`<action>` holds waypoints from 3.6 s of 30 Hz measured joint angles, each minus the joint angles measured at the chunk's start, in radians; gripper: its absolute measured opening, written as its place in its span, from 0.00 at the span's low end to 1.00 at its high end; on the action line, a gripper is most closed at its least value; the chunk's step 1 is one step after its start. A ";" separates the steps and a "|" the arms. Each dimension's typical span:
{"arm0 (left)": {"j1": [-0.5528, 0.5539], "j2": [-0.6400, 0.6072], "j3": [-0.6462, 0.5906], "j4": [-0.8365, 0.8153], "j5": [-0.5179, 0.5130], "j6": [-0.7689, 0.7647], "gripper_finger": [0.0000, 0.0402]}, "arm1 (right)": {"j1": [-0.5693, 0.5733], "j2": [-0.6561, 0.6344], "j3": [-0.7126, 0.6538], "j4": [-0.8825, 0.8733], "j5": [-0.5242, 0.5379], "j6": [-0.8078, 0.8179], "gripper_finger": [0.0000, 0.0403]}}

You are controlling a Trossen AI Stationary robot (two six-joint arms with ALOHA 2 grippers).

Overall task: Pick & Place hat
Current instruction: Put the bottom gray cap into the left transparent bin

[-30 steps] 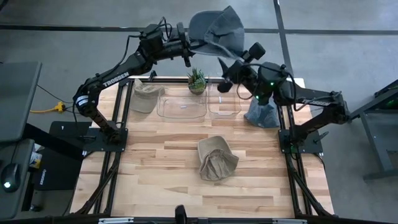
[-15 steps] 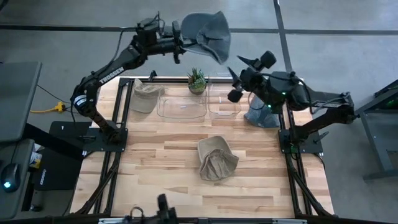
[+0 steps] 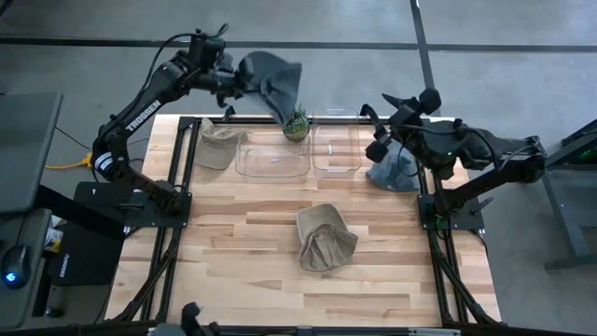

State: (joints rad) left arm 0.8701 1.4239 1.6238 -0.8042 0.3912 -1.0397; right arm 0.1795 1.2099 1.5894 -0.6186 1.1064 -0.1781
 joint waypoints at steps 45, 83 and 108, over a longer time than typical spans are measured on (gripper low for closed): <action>-0.303 -0.412 -1.051 0.746 -0.351 -0.512 0.00 | 0.000 0.000 0.000 -0.144 -0.049 0.129 0.52; -0.445 -0.224 -1.035 0.830 -0.532 -0.384 0.18 | 0.000 0.001 0.000 -0.148 -0.115 0.156 0.52; -0.445 -0.231 -0.721 0.223 -0.645 -0.184 0.54 | 0.000 0.001 0.000 -0.149 -0.130 0.172 0.52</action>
State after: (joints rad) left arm 0.4255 1.1927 0.9024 -0.5813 -0.2536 -1.2235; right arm 0.1795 1.2106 1.5894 -0.7677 0.9761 -0.0063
